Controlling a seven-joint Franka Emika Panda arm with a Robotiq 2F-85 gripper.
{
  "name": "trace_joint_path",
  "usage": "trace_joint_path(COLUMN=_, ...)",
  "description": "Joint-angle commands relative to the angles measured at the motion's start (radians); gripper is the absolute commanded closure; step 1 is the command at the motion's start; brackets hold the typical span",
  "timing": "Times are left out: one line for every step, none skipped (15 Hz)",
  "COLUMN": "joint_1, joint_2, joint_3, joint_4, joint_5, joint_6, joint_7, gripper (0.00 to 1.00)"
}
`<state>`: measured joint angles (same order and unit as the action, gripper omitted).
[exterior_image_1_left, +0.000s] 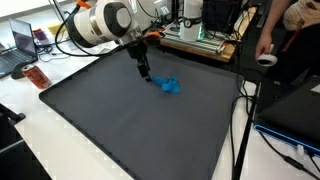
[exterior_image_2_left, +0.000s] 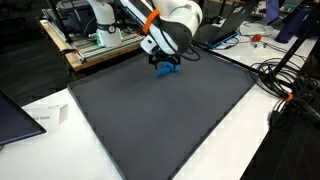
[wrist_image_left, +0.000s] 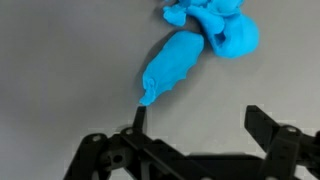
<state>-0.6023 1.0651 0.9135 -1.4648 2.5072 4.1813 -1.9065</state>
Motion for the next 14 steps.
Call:
trace_joint_path(joint_1=-0.011, joint_2=0.063, joint_3=0.01, joint_4=0.067, joint_5=0.0, joint_6=0.034, joint_7=-0.056, gripper=0.0)
trace_joint_path(joint_1=-0.015, joint_2=0.078, joint_3=0.017, joint_4=0.077, joint_5=0.0, joint_6=0.045, joint_7=-0.059, gripper=0.0)
trace_joint_path(joint_1=-0.018, joint_2=0.094, joint_3=0.025, joint_4=0.087, joint_5=0.0, joint_6=0.055, joint_7=-0.056, gripper=0.0)
trace_joint_path(joint_1=-0.013, joint_2=0.097, joint_3=0.018, joint_4=0.093, joint_5=0.0, joint_6=0.055, joint_7=-0.055, gripper=0.0)
trace_joint_path(joint_1=-0.013, joint_2=0.108, joint_3=0.023, joint_4=0.102, joint_5=0.0, joint_6=0.059, joint_7=-0.05, gripper=0.0)
trace_joint_path(joint_1=-0.011, joint_2=0.113, joint_3=0.019, joint_4=0.109, joint_5=0.0, joint_6=0.053, joint_7=-0.044, gripper=0.0)
trace_joint_path(joint_1=-0.009, joint_2=0.117, joint_3=0.017, joint_4=0.116, joint_5=0.0, joint_6=0.048, joint_7=-0.042, gripper=0.0)
trace_joint_path(joint_1=-0.008, joint_2=0.122, joint_3=0.015, joint_4=0.122, joint_5=0.0, joint_6=0.046, joint_7=-0.041, gripper=0.0)
trace_joint_path(joint_1=-0.004, joint_2=0.121, joint_3=0.01, joint_4=0.127, joint_5=0.0, joint_6=0.043, joint_7=-0.041, gripper=0.0)
trace_joint_path(joint_1=-0.004, joint_2=0.125, joint_3=0.011, joint_4=0.133, joint_5=0.0, joint_6=0.042, joint_7=-0.042, gripper=0.0)
trace_joint_path(joint_1=-0.001, joint_2=0.125, joint_3=0.007, joint_4=0.138, joint_5=0.0, joint_6=0.041, joint_7=-0.042, gripper=0.0)
trace_joint_path(joint_1=-0.003, joint_2=0.13, joint_3=0.009, joint_4=0.144, joint_5=0.0, joint_6=0.043, joint_7=-0.043, gripper=0.0)
trace_joint_path(joint_1=0.001, joint_2=0.129, joint_3=0.005, joint_4=0.149, joint_5=0.0, joint_6=0.042, joint_7=-0.044, gripper=0.0)
trace_joint_path(joint_1=0.005, joint_2=0.131, joint_3=0.003, joint_4=0.157, joint_5=0.0, joint_6=0.044, joint_7=-0.045, gripper=0.0)
